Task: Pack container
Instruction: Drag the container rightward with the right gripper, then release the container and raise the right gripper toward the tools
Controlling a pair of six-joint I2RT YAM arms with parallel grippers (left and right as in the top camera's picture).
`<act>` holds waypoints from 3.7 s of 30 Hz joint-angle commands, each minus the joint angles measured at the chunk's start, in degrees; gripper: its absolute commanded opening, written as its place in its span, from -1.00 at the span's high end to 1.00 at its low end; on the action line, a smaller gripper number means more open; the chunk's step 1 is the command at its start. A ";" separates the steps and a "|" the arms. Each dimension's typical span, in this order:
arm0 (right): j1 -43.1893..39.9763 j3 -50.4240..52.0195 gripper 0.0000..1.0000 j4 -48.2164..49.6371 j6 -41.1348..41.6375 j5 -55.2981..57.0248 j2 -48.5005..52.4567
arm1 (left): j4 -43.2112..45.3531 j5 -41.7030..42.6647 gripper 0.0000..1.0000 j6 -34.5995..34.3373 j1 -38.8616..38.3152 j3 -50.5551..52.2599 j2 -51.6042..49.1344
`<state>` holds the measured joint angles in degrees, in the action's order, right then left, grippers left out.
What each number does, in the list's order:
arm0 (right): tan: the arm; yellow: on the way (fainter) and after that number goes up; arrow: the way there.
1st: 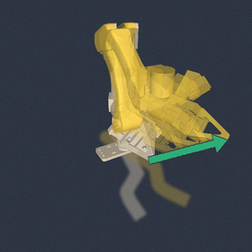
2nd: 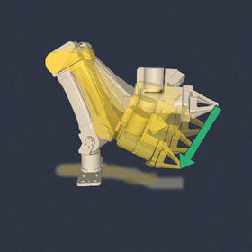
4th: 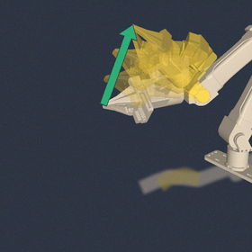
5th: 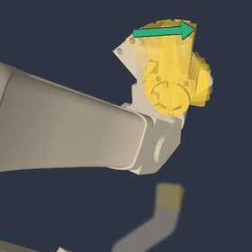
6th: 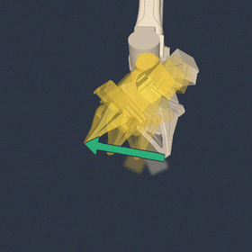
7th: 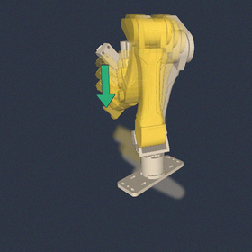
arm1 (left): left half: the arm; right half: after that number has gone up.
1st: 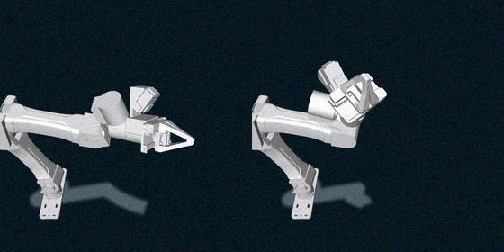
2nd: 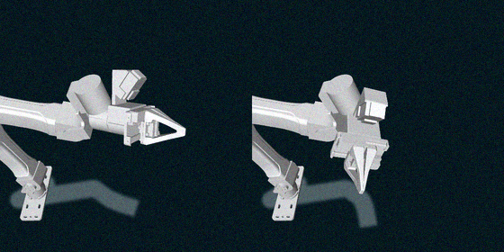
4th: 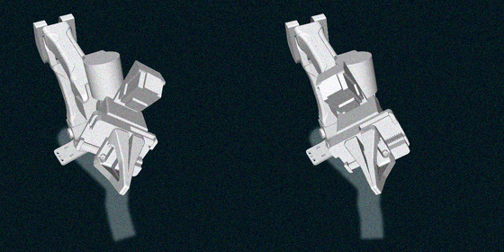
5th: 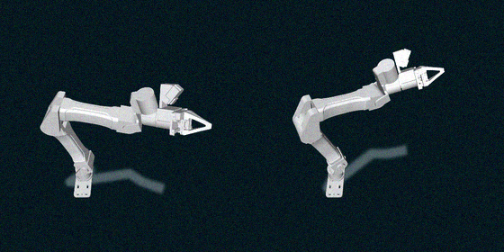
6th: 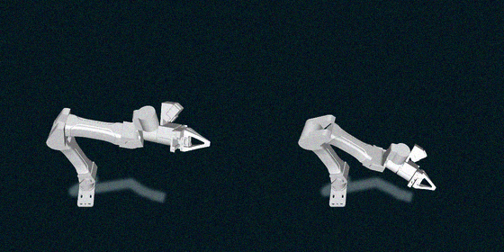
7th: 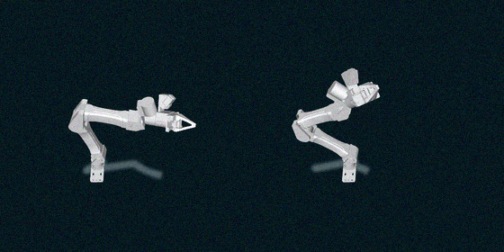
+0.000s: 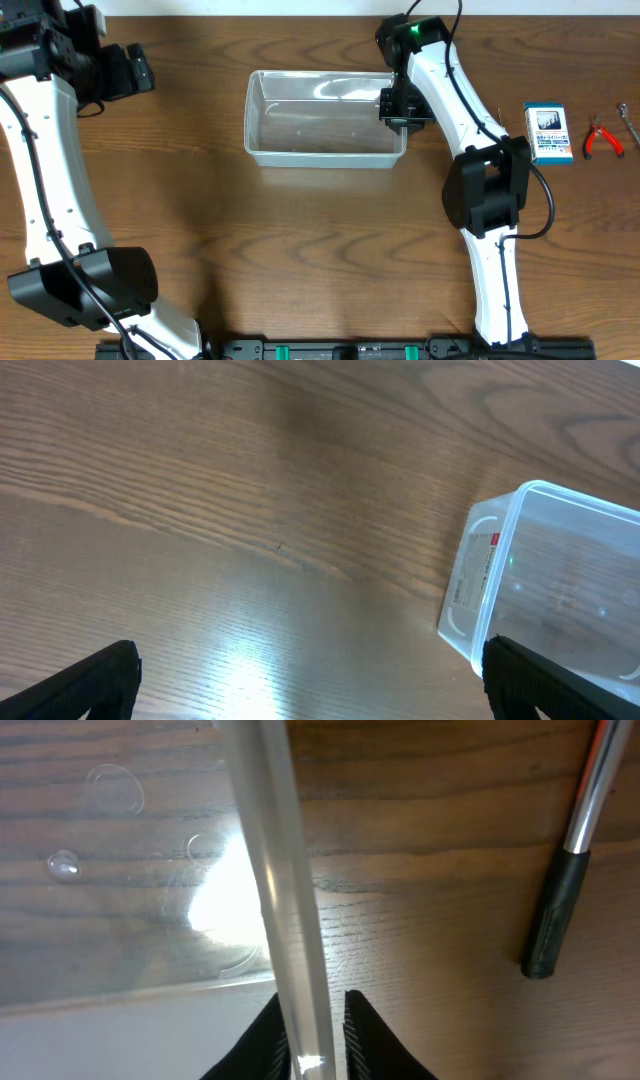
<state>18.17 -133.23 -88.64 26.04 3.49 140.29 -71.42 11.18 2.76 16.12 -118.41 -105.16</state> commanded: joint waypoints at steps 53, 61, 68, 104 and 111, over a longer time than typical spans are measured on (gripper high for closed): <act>0.24 -3.45 0.02 0.50 -7.87 2.27 -0.24 | -0.11 -0.31 -0.96 -0.46 0.26 -0.70 0.04; 0.28 -12.70 -0.21 -0.20 -7.89 0.28 -1.11 | -0.11 -0.31 -0.96 -0.04 0.26 -0.70 0.04; 0.11 -22.84 -0.81 -3.98 -7.65 0.74 -4.31 | -0.11 -0.31 -0.95 -0.04 0.26 -0.70 0.02; -26.97 1.03 -0.99 -8.41 -12.41 1.42 -25.31 | 2.45 -1.64 -0.96 -0.02 0.26 -0.70 -0.07; -26.71 1.84 -0.99 -5.31 -18.71 -3.63 -25.11 | 2.69 -1.57 -0.96 9.66 0.26 1.27 -2.78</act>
<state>-8.51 -131.59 -94.74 12.49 3.27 115.24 -68.20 10.11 6.98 16.12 -118.34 -105.65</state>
